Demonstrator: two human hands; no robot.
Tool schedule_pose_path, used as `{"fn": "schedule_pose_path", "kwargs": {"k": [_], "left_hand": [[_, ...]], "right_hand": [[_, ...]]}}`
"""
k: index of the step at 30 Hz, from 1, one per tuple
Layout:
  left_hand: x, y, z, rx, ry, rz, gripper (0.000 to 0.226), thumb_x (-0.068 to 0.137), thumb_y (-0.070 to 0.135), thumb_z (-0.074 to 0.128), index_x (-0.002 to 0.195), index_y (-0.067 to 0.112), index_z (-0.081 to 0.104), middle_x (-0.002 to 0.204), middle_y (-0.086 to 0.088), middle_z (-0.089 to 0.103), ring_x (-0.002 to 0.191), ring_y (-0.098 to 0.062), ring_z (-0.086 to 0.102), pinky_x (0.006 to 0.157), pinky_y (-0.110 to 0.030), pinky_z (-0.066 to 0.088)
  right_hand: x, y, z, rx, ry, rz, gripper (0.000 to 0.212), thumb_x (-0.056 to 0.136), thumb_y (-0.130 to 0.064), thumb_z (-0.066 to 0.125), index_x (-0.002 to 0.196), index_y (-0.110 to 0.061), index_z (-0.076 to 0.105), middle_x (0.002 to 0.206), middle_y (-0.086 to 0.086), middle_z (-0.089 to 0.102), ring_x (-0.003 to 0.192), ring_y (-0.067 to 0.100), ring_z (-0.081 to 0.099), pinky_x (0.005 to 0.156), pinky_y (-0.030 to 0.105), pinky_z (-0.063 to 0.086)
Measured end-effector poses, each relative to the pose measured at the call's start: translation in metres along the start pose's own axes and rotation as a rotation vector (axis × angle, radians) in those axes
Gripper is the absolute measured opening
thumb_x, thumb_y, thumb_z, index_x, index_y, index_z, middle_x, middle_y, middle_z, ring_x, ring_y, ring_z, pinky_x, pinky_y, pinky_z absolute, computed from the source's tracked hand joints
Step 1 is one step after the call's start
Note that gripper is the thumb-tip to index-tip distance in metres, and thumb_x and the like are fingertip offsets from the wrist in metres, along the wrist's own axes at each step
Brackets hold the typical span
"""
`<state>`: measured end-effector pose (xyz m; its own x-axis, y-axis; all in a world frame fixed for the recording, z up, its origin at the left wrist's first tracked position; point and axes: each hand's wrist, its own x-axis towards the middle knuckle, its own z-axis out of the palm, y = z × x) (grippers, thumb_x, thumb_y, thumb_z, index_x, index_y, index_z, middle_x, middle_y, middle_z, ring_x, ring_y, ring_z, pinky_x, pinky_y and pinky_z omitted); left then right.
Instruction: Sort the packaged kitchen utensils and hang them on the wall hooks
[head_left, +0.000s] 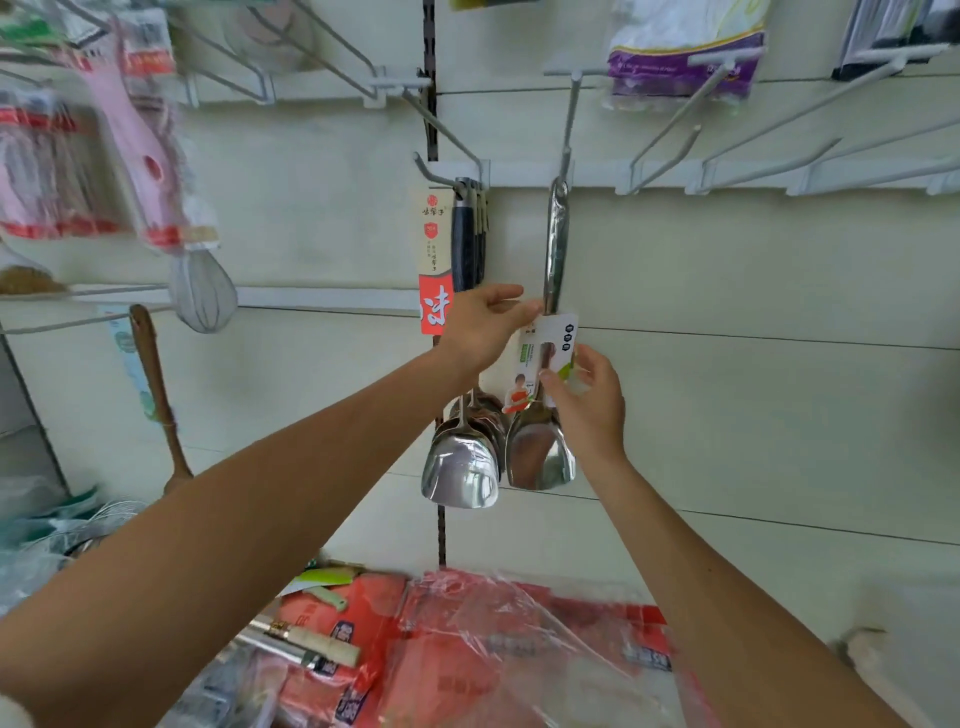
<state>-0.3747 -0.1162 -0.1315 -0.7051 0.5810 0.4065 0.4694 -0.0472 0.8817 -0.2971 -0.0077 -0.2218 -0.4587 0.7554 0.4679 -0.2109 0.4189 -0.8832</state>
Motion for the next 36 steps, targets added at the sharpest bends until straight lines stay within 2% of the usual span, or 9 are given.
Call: {"fn": "schedule_pose_path", "kwargs": {"k": [3, 4, 6, 8, 13, 18, 25, 32, 36], "left_hand": [[-0.027, 0.002, -0.031, 0.097, 0.001, 0.061, 0.049, 0.090, 0.037, 0.067, 0.131, 0.014, 0.059, 0.128, -0.003, 0.063, 0.114, -0.013, 0.059, 0.099, -0.027, 0.046], [-0.037, 0.004, -0.043, 0.131, 0.007, 0.092, 0.047, 0.090, 0.039, 0.066, 0.130, 0.014, 0.060, 0.126, -0.002, 0.065, 0.114, -0.012, 0.060, 0.101, -0.030, 0.046], [-0.058, 0.006, -0.073, 0.257, 0.050, 0.172, 0.044, 0.093, 0.043, 0.060, 0.128, 0.016, 0.062, 0.125, 0.000, 0.066, 0.110, -0.009, 0.060, 0.101, -0.030, 0.047], [-0.080, 0.004, -0.111, 0.409, 0.115, 0.226, 0.049, 0.094, 0.050, 0.054, 0.132, 0.020, 0.059, 0.132, 0.003, 0.061, 0.114, -0.008, 0.056, 0.100, -0.027, 0.044], [-0.154, -0.015, -0.241, 0.876, 0.207, 0.256, 0.065, 0.094, 0.061, 0.045, 0.147, 0.024, 0.041, 0.152, -0.002, 0.039, 0.142, -0.020, 0.031, 0.114, -0.028, 0.016], [-0.242, -0.035, -0.363, 1.121, 0.315, 0.154, 0.080, 0.087, 0.073, 0.033, 0.147, 0.021, 0.041, 0.152, -0.011, 0.040, 0.139, -0.030, 0.035, 0.115, -0.041, 0.026], [-0.373, -0.052, -0.500, 1.334, 0.432, -0.045, 0.074, 0.092, 0.070, 0.037, 0.149, 0.023, 0.035, 0.154, -0.008, 0.034, 0.141, -0.027, 0.029, 0.118, -0.043, 0.023], [-0.499, -0.072, -0.592, 1.384, 0.546, -0.224, 0.069, 0.092, 0.067, 0.040, 0.148, 0.027, 0.035, 0.153, -0.004, 0.037, 0.140, -0.026, 0.031, 0.116, -0.041, 0.023], [-0.566, -0.101, -0.621, 1.385, 0.597, -0.362, 0.069, 0.093, 0.066, 0.039, 0.148, 0.024, 0.036, 0.149, -0.004, 0.041, 0.136, -0.026, 0.035, 0.114, -0.041, 0.026]], "right_hand": [[-0.024, -0.008, 0.010, -0.127, 0.080, -0.173, 0.042, 0.093, -0.027, 0.066, 0.132, -0.016, 0.054, 0.127, -0.003, 0.055, 0.106, 0.005, 0.053, 0.075, -0.002, 0.040], [-0.031, -0.013, 0.016, -0.157, 0.063, -0.253, 0.040, 0.094, -0.029, 0.064, 0.132, -0.016, 0.055, 0.129, -0.001, 0.055, 0.111, 0.009, 0.054, 0.083, 0.005, 0.044], [-0.047, -0.026, 0.033, -0.237, -0.005, -0.404, 0.042, 0.097, -0.035, 0.057, 0.134, -0.016, 0.054, 0.134, 0.000, 0.055, 0.120, 0.015, 0.054, 0.096, 0.030, 0.050], [-0.066, -0.044, 0.055, -0.294, -0.084, -0.496, 0.051, 0.098, -0.047, 0.047, 0.140, -0.018, 0.050, 0.142, -0.001, 0.052, 0.129, 0.016, 0.049, 0.105, 0.038, 0.046], [-0.133, -0.095, 0.135, -0.387, -0.315, -0.635, 0.060, 0.101, -0.053, 0.036, 0.151, -0.019, 0.035, 0.159, 0.004, 0.031, 0.148, 0.019, 0.024, 0.120, 0.041, 0.024], [-0.216, -0.136, 0.227, -0.356, -0.469, -0.698, 0.060, 0.101, -0.051, 0.035, 0.152, -0.018, 0.033, 0.162, 0.006, 0.024, 0.149, 0.022, 0.020, 0.121, 0.045, 0.022], [-0.341, -0.173, 0.344, -0.246, -0.667, -0.769, 0.063, 0.101, -0.054, 0.033, 0.153, -0.019, 0.032, 0.162, 0.003, 0.023, 0.150, 0.019, 0.017, 0.122, 0.044, 0.019], [-0.472, -0.184, 0.434, -0.126, -0.879, -0.800, 0.070, 0.097, -0.057, 0.031, 0.150, -0.011, 0.037, 0.158, 0.011, 0.032, 0.147, 0.026, 0.027, 0.119, 0.046, 0.025], [-0.546, -0.176, 0.468, -0.074, -1.001, -0.780, 0.069, 0.097, -0.056, 0.035, 0.152, -0.014, 0.035, 0.160, 0.005, 0.030, 0.148, 0.021, 0.024, 0.121, 0.041, 0.021]]}}
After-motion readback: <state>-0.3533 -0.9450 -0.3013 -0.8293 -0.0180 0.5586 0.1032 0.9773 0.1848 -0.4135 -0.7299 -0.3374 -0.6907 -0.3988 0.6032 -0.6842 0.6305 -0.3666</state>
